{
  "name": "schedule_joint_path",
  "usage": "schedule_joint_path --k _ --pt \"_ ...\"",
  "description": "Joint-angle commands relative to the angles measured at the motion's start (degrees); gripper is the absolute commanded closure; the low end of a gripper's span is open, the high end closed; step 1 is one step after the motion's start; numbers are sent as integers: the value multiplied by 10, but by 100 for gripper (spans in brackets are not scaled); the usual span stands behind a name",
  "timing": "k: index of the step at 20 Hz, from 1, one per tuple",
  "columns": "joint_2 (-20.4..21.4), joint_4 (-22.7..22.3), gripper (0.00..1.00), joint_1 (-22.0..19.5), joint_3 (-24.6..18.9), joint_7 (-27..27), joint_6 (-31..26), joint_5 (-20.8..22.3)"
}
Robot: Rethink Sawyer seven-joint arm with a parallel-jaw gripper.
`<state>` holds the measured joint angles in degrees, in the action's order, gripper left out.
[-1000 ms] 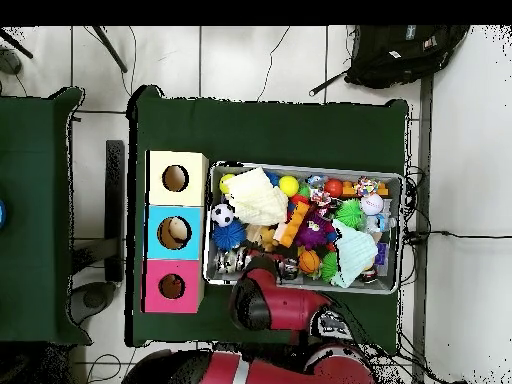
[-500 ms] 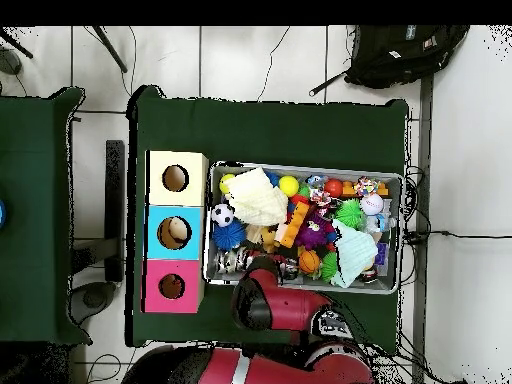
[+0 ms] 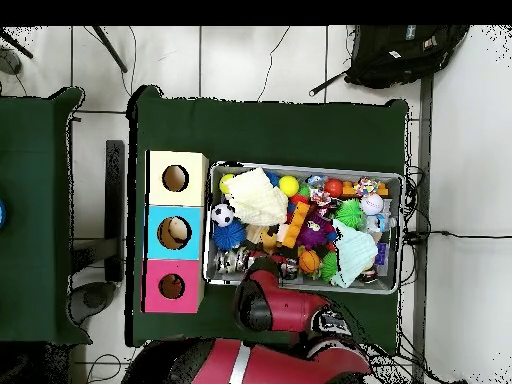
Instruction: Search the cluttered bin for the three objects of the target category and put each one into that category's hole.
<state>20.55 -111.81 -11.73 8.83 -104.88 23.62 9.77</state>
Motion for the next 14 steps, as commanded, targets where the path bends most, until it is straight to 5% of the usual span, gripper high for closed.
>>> schedule_joint_path --k 1,9,10,14 --pt "-46 75 0 1 -22 -105 58 -43" --pt "-50 69 0 12 -8 -103 86 -58" --pt "-50 68 100 12 -9 -105 92 -59" --pt "-46 63 100 17 -4 -103 79 -69"
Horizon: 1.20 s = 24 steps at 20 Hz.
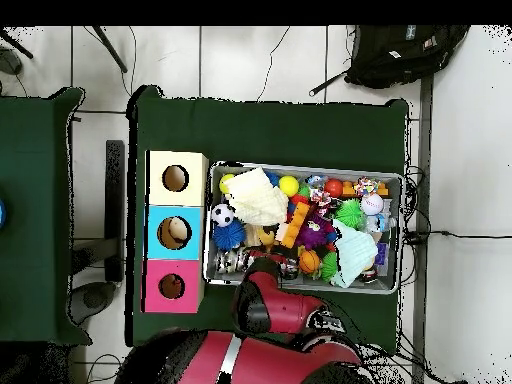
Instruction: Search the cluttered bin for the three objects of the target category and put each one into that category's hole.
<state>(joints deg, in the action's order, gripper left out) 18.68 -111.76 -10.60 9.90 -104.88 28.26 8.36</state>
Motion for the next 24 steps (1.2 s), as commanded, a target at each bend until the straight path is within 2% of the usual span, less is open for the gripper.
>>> schedule_joint_path --k 1,5,10,17,24 --pt "-20 58 100 8 -14 -103 19 -58" --pt "2 48 100 1 -24 -101 -5 -43" --pt "43 19 100 13 -21 -103 -31 -47" --pt "122 -32 100 42 -20 -109 -90 -61" --pt "166 -50 100 72 -11 -108 -126 -79"
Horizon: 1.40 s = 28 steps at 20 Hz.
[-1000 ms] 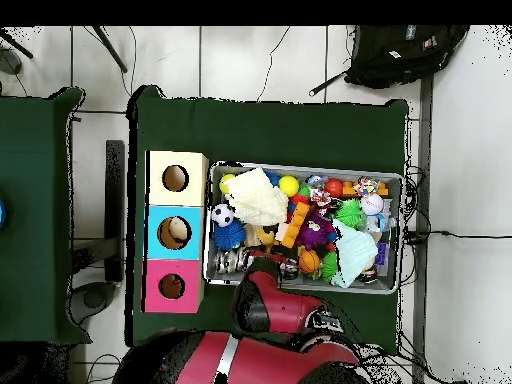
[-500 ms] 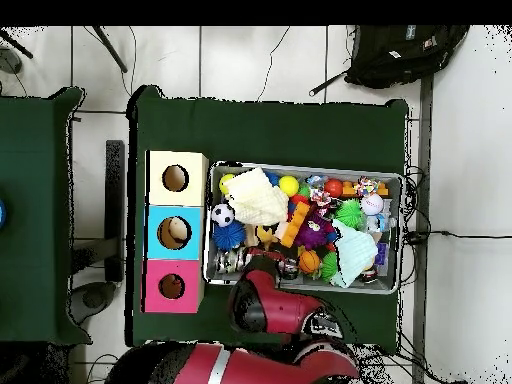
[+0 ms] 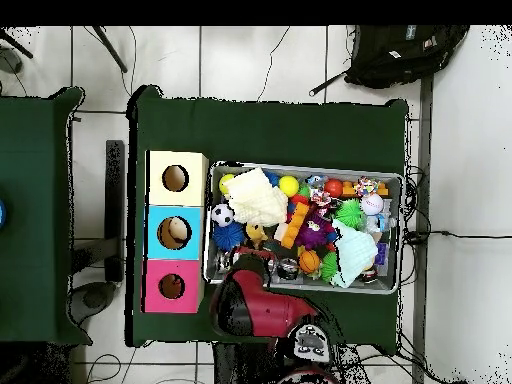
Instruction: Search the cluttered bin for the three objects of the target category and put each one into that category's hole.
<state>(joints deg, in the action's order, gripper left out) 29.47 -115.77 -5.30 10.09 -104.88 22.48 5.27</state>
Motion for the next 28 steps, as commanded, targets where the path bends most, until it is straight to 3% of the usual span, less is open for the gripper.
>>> schedule_joint_path --k 1,10,19,28 --pt "66 -13 100 25 -11 -108 -76 -53" --pt "114 -34 100 48 -5 -109 -122 -67" --pt "192 -73 100 88 17 -111 -197 -91" --pt "231 -98 100 121 25 -125 -232 -107"
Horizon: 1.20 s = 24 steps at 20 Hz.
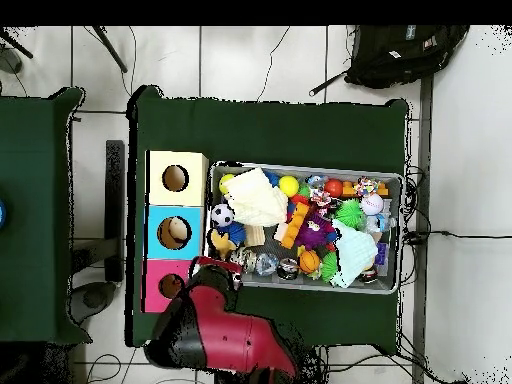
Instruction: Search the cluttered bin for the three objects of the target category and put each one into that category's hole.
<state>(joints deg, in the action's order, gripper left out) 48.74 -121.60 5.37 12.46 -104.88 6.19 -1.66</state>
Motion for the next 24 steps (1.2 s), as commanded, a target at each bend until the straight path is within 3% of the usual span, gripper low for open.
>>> schedule_joint_path --k 1,10,19,24 --pt "44 -43 100 23 5 -126 -73 -41" --pt "59 -55 100 121 45 -145 -98 -86" --pt "35 -78 100 209 61 -166 -64 -140" --pt "7 -87 100 224 48 -172 -24 -161"
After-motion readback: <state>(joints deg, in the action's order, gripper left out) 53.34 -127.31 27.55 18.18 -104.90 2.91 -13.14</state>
